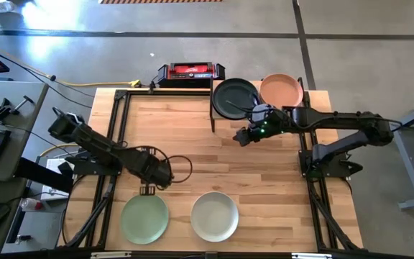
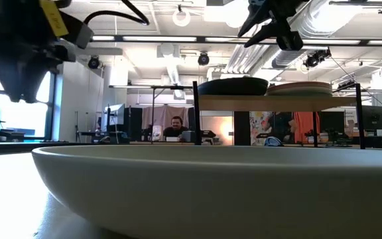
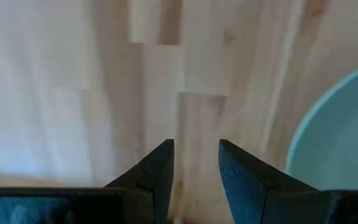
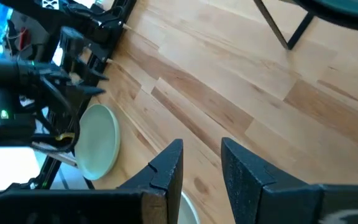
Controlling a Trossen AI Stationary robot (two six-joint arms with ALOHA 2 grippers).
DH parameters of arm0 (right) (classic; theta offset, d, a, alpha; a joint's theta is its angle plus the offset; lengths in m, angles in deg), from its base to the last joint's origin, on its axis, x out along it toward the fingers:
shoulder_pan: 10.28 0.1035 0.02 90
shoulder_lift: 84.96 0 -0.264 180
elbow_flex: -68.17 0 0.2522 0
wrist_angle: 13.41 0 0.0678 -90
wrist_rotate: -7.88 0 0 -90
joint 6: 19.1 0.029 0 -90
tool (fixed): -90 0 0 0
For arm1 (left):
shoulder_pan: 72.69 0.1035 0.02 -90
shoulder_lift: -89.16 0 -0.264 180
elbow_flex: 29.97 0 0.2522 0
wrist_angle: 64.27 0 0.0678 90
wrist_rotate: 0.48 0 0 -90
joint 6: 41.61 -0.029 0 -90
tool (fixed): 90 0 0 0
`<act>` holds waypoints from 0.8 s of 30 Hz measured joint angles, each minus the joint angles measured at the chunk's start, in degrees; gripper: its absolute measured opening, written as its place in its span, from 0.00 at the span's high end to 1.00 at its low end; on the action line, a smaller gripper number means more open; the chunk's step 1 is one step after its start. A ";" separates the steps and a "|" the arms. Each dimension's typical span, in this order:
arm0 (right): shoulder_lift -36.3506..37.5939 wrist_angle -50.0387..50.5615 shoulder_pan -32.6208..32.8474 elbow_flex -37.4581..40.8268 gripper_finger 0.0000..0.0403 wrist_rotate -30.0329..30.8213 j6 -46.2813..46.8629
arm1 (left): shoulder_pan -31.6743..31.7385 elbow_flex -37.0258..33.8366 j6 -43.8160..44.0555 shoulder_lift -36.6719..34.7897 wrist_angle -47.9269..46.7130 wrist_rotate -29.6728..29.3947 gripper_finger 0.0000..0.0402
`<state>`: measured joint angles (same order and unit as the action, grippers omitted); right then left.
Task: Place and stack plates onto a shelf
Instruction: Stack the light green plate on top of the black plate on the shelf
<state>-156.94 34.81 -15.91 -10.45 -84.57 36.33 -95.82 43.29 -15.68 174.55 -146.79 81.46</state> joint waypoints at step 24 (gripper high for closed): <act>-0.07 4.37 0.44 0.00 0.77 5.05 -0.41 | -13.74 -10.90 -0.49 0.00 16.74 3.77 0.71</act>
<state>-157.01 39.18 -15.47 -10.45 -79.51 35.92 -109.56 32.39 -16.16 174.55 -130.04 85.23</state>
